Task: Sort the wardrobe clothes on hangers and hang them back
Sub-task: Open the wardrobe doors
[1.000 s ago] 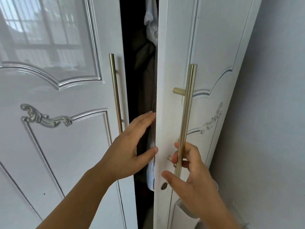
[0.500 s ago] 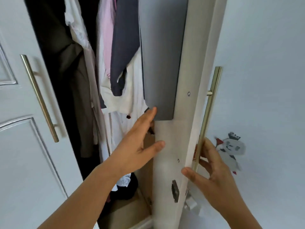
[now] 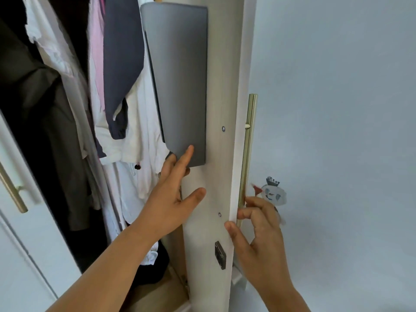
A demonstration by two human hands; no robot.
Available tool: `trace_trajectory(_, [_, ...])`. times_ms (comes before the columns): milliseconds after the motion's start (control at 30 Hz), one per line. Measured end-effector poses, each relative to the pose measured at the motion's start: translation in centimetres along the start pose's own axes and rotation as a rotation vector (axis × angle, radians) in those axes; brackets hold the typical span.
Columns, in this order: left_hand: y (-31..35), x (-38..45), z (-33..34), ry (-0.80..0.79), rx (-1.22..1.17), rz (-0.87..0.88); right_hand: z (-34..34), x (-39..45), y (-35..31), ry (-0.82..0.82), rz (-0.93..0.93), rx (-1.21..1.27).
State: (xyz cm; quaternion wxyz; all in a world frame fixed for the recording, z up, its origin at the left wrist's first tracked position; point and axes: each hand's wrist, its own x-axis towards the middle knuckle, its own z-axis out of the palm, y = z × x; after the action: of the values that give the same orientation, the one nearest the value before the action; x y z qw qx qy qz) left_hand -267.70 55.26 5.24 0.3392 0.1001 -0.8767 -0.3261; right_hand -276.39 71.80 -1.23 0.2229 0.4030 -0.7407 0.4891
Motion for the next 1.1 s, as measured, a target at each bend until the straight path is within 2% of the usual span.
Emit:
trace_trajectory(133, [-0.3, -0.2, -0.3, -0.012, 0.021, 0.008, -0.1, 0.0, 0.2, 0.027, 0.034, 0.044])
trace_trajectory(333, [-1.0, -1.8, -1.1, 0.06, 0.052, 0.064, -0.4, 0.0, -1.2, 0.097, 0.078, 0.102])
trace_trajectory(467, [-2.0, -2.8, -2.7, 0.098, 0.119, 0.096, -0.3, 0.2, -3.6, 0.255, -0.025, 0.141])
trace_trajectory(533, [-2.8, -3.1, -3.7, 0.107, 0.134, 0.063, 0.1, 0.5, -4.9, 0.273, -0.119, 0.138])
trace_trajectory(600, [-3.9, -3.5, -5.1, 0.112, 0.161, 0.022, 1.0, 0.7, -6.1, 0.229, -0.162, 0.149])
trace_trajectory(800, [-8.3, -5.5, -11.3, 0.128, 0.307, -0.083, 7.1, 0.9, -9.8, -0.005, -0.116, 0.165])
trace_trajectory(1000, [-12.5, -7.4, -18.8, 0.349, 0.435, -0.224, 13.6, 0.5, -13.4, -0.162, -0.03, 0.278])
trace_trajectory(1100, [-13.8, -7.6, -22.1, 0.492, 0.457, -0.225, 16.3, 0.2, -14.9, -0.208, -0.019, 0.28])
